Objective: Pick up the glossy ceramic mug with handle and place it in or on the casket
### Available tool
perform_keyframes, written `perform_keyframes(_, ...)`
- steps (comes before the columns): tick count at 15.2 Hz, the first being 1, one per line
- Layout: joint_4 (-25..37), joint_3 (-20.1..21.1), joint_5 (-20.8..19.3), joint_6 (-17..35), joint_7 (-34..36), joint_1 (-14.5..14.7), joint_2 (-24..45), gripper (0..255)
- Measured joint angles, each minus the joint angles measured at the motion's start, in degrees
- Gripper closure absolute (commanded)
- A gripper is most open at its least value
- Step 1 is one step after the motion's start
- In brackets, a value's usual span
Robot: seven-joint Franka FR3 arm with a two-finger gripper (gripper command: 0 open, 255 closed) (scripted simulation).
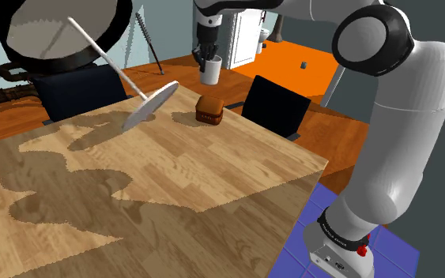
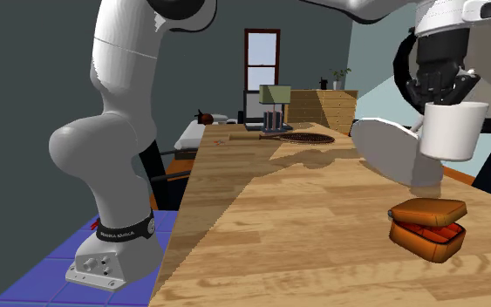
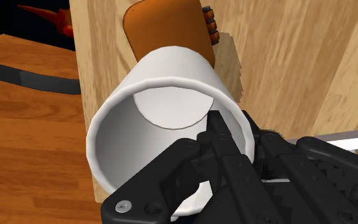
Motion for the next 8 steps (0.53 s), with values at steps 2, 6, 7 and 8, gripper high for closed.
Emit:
perform_keyframes(2,-0.28,-0.11,-0.04,1.0,-0.23,-0.17,0.74,255)
perform_keyframes(6,-2.59,-0.17,-0.14,3.71,-0.13,-0.25,1.15,255)
perform_keyframes(7,-3.74,-0.18,-0.12,4.62,-0.15,-0.32,0.9,255)
perform_keyframes(8,-4.73,-0.2,-0.11,5.48,-0.16,-0.39,0.77,255)
